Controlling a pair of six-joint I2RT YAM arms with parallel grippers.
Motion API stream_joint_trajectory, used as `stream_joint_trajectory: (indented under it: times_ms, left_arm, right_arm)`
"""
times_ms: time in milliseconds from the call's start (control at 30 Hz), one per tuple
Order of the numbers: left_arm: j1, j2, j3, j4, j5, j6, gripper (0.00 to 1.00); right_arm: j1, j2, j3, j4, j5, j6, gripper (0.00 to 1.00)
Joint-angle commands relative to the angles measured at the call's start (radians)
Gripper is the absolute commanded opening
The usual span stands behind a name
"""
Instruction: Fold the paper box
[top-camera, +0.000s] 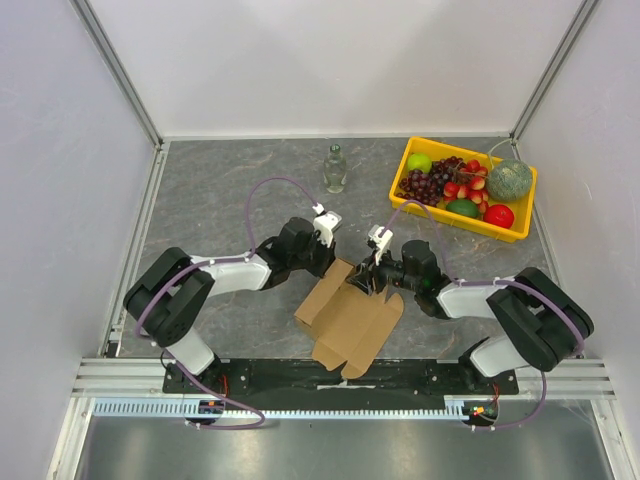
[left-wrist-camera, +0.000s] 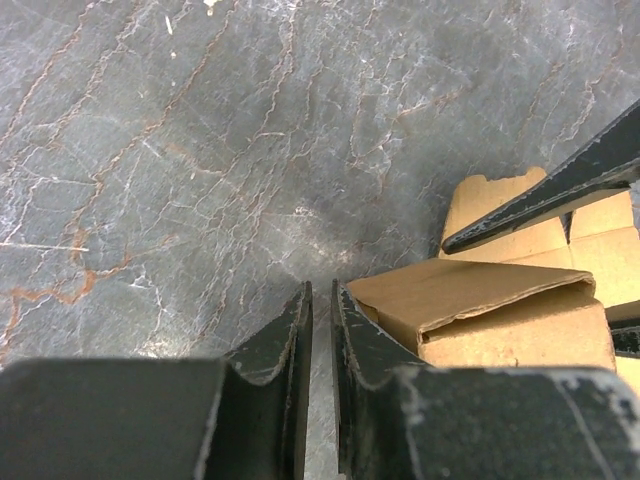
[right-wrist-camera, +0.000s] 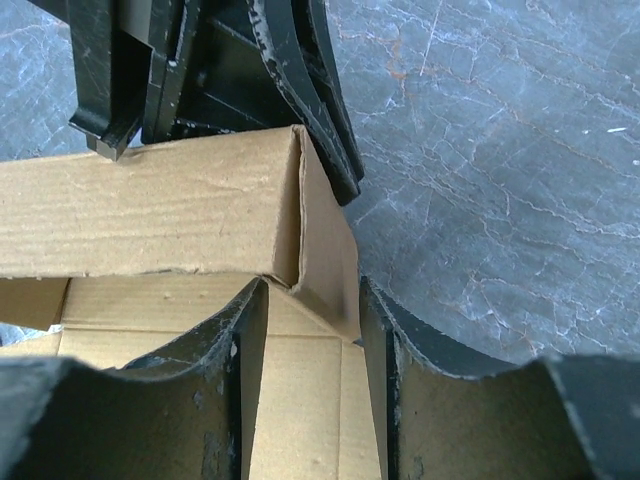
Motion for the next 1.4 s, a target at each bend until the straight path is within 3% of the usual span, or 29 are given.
stream_joint_trajectory:
  times_ms: [0, 400, 1367]
  left_arm:
    - [0.007, 0.023, 0.043, 0.018, 0.056, 0.026, 0.18]
    - [0.024, 0.053, 0.064, 0.015, 0.121, 0.029, 0.17]
    - [0.028, 0.055, 0.067, -0.011, 0.175, 0.02, 0.15]
  right_arm:
    - [0.01, 0.017, -0.01, 0.114, -0.02, 0.002, 0.48]
    - [0.039, 0.062, -0.026, 0.213, 0.019, 0.013, 0.45]
    - [0.134, 0.178, -0.123, 0.552, 0.292, 0.047, 0.38]
